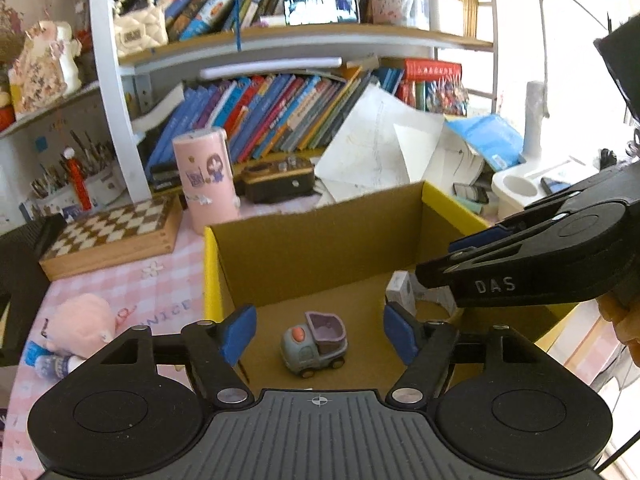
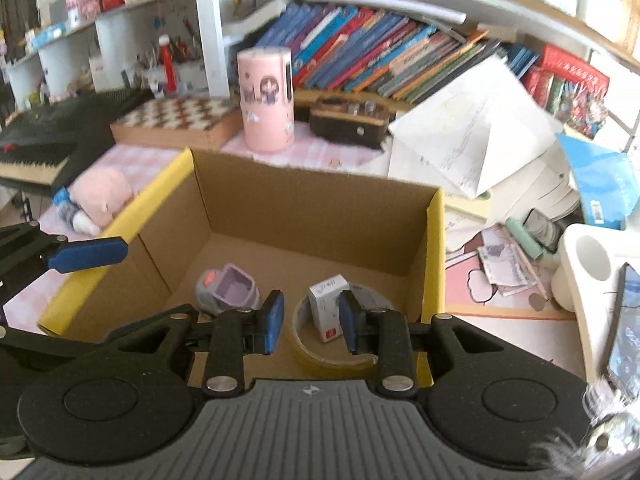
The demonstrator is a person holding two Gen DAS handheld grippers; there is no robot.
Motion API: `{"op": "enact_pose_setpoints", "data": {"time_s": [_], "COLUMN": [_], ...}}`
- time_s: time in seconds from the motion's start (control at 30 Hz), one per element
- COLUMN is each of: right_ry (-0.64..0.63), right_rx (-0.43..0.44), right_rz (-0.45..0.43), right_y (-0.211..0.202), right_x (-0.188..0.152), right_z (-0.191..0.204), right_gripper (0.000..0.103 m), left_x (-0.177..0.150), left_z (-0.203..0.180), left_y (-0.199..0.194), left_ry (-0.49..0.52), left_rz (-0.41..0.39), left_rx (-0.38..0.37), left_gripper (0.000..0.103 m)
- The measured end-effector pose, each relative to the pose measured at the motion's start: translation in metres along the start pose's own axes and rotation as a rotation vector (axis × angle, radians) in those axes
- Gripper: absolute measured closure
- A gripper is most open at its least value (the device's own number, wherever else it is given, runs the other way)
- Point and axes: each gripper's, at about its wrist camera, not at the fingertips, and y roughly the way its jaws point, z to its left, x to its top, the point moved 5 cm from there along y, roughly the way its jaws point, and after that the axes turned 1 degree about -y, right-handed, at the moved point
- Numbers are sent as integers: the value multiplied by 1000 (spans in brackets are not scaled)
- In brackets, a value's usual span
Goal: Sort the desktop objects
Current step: 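Lift both tools out of the yellow box and back away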
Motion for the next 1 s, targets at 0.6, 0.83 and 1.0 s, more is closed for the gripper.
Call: {"op": "enact_pose_setpoints", "data": {"time_s": [0.6,0.83,1.0], "right_ry": [122,169,208], "right_rx": [-97,-155,-183], "right_rz": [-209,-216,-186], "right_y": [-87,-106,-113], "right_x": [-18,-44,-67], "right_z": [29,49,66], "right_gripper": [72,72,72], "left_x": [-10,-34,-54], "left_z": [30,45,55], "left_y": [-74,-94,-106], "left_ry": [-33,-37,-42], "left_rz": [-101,-82,-54], "left_rx": [-2,-15,-28], "left_gripper": [17,15,15]}}
